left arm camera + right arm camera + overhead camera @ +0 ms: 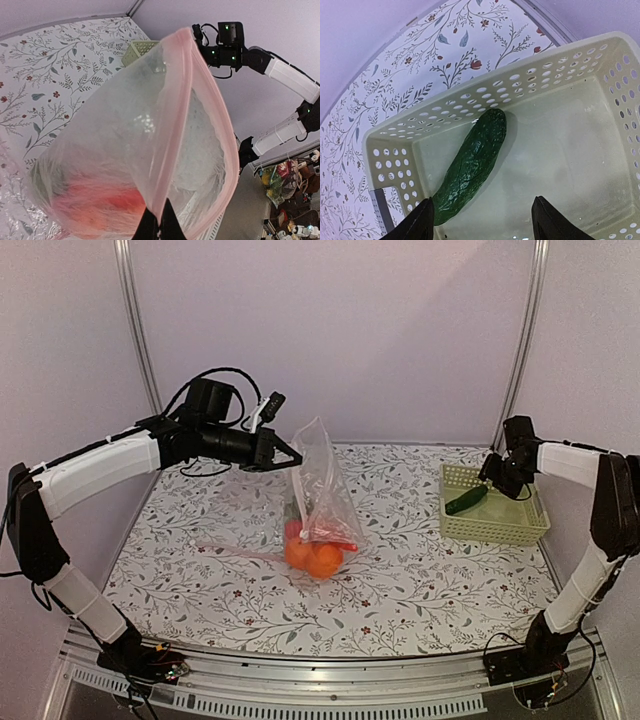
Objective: Place the food in the zip-top bag and seal the zipper
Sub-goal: Pick up the fake vegetable from the bin.
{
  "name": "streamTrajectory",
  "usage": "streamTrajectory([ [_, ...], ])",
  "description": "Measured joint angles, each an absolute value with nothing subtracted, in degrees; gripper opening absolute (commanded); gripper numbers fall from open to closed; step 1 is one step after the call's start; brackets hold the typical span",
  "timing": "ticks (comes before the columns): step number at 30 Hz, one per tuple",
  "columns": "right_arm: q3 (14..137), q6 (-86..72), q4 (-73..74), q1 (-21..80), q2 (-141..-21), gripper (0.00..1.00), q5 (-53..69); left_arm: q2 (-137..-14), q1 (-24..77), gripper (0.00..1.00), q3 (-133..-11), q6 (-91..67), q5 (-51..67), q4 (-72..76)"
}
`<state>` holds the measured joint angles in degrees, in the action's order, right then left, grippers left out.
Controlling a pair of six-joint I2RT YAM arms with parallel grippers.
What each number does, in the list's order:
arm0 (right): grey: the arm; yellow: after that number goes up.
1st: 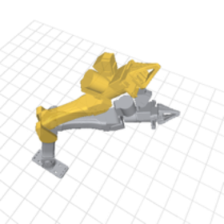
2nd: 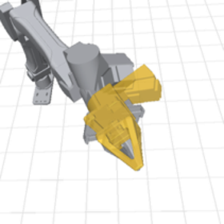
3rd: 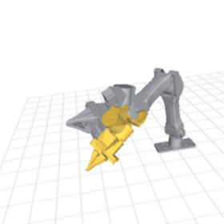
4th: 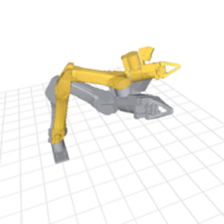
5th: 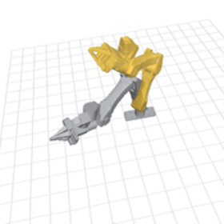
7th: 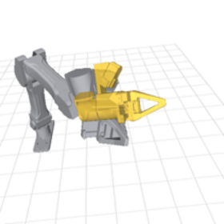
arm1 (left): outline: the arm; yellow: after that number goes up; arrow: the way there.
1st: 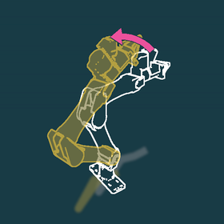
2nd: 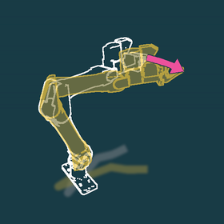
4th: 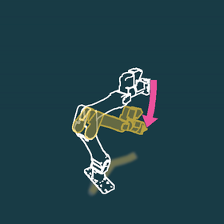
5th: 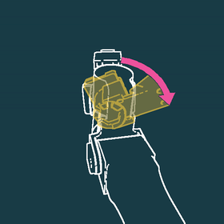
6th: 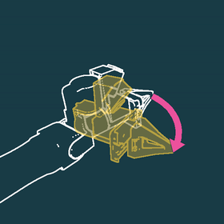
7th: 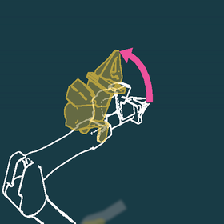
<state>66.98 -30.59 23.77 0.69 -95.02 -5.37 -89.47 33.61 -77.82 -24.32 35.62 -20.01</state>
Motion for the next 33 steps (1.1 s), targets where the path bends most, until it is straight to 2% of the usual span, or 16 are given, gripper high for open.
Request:
streamTrajectory([
  [8, 70.4, -31.1, 24.8, 2.6, -103.2, 0.74, -4.6, -89.5, 33.6, 0.00, -77.8, -24.6, 35.6, -19.9],
  [19, 71.7, -35.8, 24.6, 3.4, -108.9, 0.73, -5.8, -89.5, 33.6, 0.00, -77.4, -24.7, 35.6, -19.6],
  [23, 72.2, -36.2, 23.9, 3.4, -110.5, 0.69, -5.4, -89.5, 33.6, 0.00, -77.4, -24.7, 35.6, -19.5],
  [28, 72.5, -36.3, 23.9, 3.4, -112.0, 0.54, -5.2, -89.5, 33.6, 0.00, -77.4, -24.7, 35.6, -19.5],
  [33, 72.5, -36.3, 23.9, 3.4, -112.2, 0.47, -5.2, -89.5, 33.6, 0.00, -77.4, -24.7, 35.6, -19.5],
])
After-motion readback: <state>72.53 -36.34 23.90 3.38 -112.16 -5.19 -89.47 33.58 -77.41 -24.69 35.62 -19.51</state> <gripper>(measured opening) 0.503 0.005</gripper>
